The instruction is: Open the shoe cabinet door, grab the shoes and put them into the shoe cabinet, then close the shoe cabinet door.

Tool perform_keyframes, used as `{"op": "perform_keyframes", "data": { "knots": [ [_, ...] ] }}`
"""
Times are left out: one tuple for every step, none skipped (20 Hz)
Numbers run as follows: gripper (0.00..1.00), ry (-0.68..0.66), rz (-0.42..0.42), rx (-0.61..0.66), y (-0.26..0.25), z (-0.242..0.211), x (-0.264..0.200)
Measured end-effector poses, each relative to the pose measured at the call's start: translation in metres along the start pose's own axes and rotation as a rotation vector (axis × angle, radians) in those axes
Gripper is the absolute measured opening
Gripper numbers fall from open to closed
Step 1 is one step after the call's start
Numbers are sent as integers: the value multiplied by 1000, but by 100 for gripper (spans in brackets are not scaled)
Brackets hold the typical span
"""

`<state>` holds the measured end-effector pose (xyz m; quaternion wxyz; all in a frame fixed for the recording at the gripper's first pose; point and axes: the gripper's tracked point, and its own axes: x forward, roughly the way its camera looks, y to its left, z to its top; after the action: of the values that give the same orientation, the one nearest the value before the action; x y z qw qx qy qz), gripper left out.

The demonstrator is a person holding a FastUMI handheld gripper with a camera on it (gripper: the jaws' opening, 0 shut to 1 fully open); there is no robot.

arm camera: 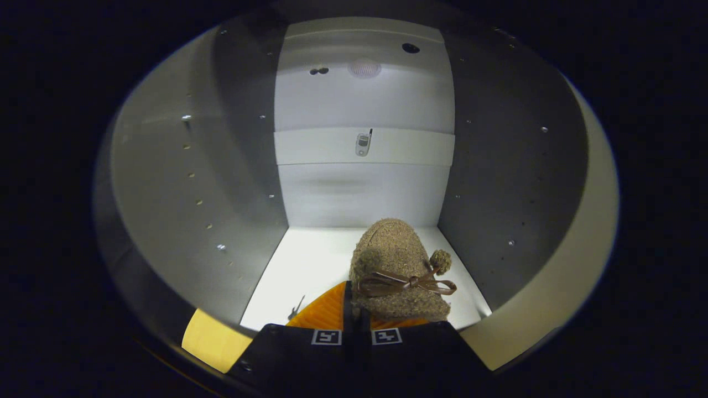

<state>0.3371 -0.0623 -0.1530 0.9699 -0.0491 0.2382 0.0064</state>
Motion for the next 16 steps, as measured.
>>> {"op": "perform_keyframes", "data": {
  "knots": [
    [5, 0, -3, 12, -2, 2, 14],
    [5, 8, -3, 26, -4, 3, 27],
    [5, 19, -9, 40, -7, 3, 41],
    [5, 36, -14, 49, -11, 1, 52],
    [5, 49, -23, 51, -14, 0, 65],
    [5, 59, -26, 49, -15, 0, 75],
    [5, 70, -26, 44, -15, -1, 83],
    [5, 71, -25, 41, -14, -1, 89],
    [5, 70, -21, 37, -14, 1, 93],
    [5, 68, -15, 30, -13, 2, 97],
    [5, 63, -8, 25, -11, 3, 100],
    [5, 71, -4, 27, -11, 1, 107],
    [7, 70, 4, 31, -9, 2, 105],
    [15, 74, 13, 34, -7, 1, 107],
    [27, 71, 14, 34, -7, 1, 106],
    [39, 68, 14, 31, -6, 2, 105]
  ]
}}
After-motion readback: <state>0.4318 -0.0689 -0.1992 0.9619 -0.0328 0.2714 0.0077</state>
